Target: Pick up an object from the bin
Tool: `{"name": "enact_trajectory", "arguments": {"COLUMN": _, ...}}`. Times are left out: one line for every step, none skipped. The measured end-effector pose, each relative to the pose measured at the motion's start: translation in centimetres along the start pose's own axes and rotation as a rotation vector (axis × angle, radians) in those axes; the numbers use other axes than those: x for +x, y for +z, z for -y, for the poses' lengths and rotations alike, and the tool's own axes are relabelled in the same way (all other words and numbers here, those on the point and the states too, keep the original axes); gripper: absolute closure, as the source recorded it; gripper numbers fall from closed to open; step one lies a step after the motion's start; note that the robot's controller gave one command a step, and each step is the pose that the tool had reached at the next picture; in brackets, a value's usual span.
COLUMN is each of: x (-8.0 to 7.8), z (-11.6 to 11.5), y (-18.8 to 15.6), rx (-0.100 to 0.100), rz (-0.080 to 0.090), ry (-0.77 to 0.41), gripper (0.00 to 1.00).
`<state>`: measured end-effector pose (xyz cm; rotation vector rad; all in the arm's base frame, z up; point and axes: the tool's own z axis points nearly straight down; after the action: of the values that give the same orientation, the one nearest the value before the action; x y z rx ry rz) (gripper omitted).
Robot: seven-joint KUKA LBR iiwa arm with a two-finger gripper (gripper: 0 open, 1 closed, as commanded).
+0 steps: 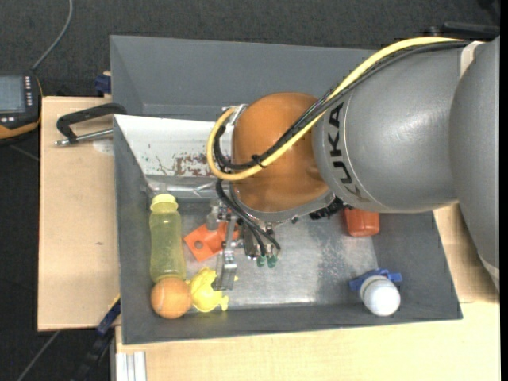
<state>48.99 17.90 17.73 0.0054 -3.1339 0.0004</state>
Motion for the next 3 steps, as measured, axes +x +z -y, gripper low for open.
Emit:
{"name": "enact_trajectory", "arguments": {"x": -0.2, "z": 0.1, "y": -0.4, "rx": -0.002, "rz": 0.009, "ry": 0.003, "gripper": 0.00}}
{"name": "enact_trajectory", "arguments": {"x": -5.5, "z": 1.5, "y": 7.5, "rx": -0.002, "rz": 0.005, "ry": -0.336, "gripper": 1.00}}
{"name": "enact_trajectory", "arguments": {"x": -5.5, "z": 1.5, "y": 7.5, "rx": -0.002, "rz": 0.005, "ry": -0.337, "gripper": 1.00}}
